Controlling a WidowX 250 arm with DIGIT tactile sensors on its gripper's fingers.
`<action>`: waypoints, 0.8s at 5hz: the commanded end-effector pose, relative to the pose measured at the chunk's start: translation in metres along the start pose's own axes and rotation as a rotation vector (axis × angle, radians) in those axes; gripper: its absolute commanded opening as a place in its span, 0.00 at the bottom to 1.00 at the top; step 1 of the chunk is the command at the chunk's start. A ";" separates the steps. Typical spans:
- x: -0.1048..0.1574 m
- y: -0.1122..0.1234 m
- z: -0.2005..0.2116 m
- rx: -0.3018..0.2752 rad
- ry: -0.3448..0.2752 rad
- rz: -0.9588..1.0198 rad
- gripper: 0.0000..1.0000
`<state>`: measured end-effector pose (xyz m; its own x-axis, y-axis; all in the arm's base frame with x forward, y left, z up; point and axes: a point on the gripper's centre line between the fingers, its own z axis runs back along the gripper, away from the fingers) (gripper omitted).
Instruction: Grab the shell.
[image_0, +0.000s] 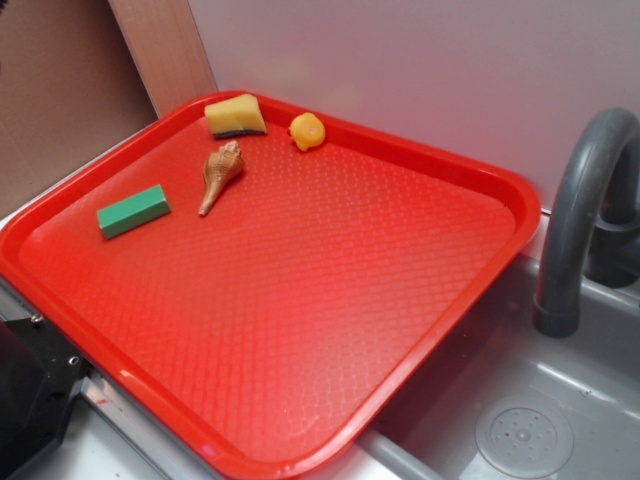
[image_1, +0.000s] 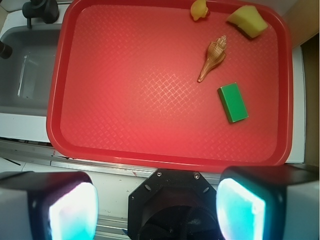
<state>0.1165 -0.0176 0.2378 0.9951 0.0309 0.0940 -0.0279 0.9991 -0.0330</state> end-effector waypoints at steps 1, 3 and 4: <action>0.000 0.000 0.000 0.000 0.000 0.000 1.00; 0.024 0.015 -0.010 0.001 0.016 0.204 1.00; 0.040 0.032 -0.029 0.014 0.026 0.305 1.00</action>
<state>0.1587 0.0107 0.2056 0.9492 0.3127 0.0349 -0.3112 0.9495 -0.0407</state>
